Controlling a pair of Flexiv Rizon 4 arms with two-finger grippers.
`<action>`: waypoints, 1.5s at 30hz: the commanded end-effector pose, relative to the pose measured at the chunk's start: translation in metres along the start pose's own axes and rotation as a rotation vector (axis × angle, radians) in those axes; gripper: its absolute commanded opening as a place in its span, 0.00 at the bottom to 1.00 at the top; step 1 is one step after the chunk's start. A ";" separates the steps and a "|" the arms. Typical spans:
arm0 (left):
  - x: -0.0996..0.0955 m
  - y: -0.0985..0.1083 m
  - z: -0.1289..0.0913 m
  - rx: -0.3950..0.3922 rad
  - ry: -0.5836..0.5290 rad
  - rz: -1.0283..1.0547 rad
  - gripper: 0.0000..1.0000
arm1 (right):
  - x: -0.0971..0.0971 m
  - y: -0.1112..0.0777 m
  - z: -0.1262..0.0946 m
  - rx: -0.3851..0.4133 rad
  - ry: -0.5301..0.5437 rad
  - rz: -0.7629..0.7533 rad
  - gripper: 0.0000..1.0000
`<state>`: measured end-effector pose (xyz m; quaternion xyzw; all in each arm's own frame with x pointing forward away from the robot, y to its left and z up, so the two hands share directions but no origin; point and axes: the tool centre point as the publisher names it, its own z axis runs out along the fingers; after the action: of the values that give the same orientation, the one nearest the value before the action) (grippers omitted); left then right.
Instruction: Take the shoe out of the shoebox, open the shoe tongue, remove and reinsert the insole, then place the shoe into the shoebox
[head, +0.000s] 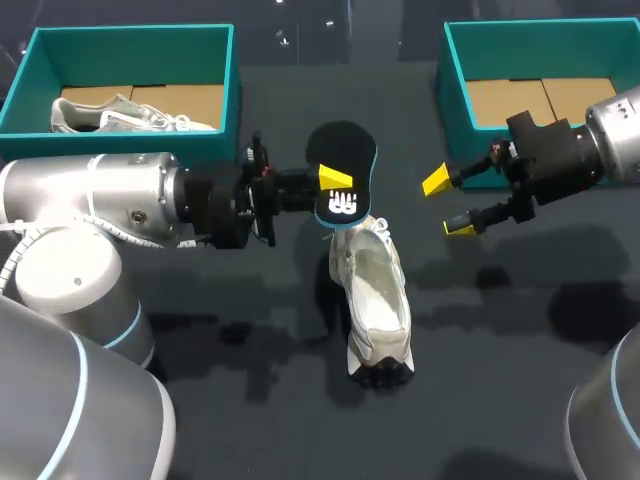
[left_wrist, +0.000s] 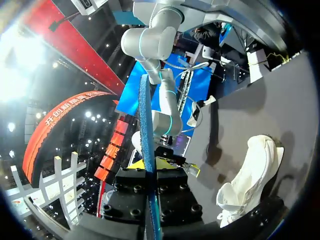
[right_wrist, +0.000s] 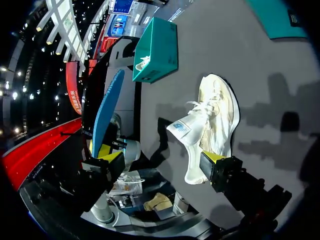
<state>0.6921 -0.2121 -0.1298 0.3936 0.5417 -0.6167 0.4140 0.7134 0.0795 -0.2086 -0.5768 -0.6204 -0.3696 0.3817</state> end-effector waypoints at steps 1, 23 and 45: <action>0.004 0.001 0.005 -0.002 -0.018 0.003 0.00 | 0.000 -0.005 0.001 -0.014 0.000 0.001 1.00; 0.033 0.030 0.005 0.012 0.033 0.208 0.00 | 0.024 0.029 0.021 -0.078 0.108 0.007 1.00; 0.053 0.056 0.017 -0.064 0.095 0.336 0.00 | 0.042 0.043 0.057 -0.102 0.193 -0.053 1.00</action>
<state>0.7249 -0.2344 -0.1952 0.4922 0.5057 -0.5064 0.4956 0.7478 0.1453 -0.1898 -0.5425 -0.5773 -0.4625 0.3981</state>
